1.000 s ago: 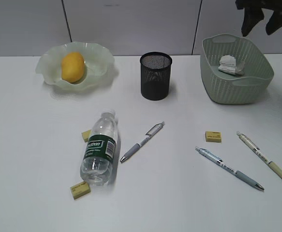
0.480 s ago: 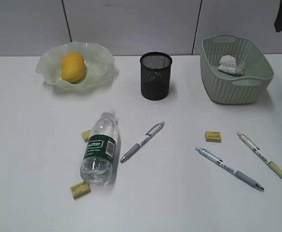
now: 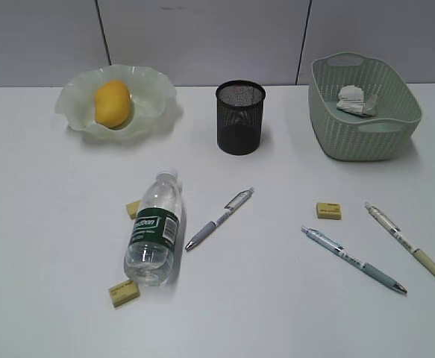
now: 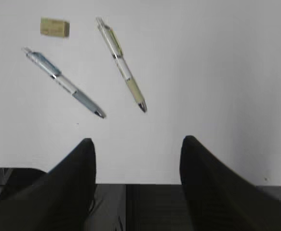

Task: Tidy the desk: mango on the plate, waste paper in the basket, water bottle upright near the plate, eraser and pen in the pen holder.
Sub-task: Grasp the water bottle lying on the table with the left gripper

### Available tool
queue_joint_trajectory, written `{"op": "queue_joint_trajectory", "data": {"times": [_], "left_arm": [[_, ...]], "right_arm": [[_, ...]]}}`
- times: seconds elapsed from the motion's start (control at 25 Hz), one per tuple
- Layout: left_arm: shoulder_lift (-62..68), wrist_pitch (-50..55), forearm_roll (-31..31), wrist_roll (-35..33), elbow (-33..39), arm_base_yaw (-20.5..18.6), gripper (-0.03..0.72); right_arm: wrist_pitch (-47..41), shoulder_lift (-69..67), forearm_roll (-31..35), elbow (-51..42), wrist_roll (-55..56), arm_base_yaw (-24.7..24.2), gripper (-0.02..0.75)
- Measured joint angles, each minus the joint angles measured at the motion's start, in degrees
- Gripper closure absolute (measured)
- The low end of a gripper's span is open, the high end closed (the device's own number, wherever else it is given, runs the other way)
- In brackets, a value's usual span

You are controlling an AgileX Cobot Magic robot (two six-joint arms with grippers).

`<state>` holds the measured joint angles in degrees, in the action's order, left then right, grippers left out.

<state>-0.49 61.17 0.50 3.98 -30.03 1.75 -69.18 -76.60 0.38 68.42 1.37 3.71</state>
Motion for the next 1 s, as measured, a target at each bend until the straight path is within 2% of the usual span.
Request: {"op": "queue_joint_trajectory", "data": {"times": [0.36, 1.0], "left_arm": [[0.0, 0.0, 0.06, 0.0, 0.0, 0.0, 0.45], [0.0, 0.0, 0.06, 0.0, 0.0, 0.0, 0.45]], "right_arm": [[-0.32, 26.56, 0.3, -15.92, -0.05, 0.0, 0.295], [-0.49, 69.05, 2.0, -26.8, 0.25, 0.0, 0.299]]}}
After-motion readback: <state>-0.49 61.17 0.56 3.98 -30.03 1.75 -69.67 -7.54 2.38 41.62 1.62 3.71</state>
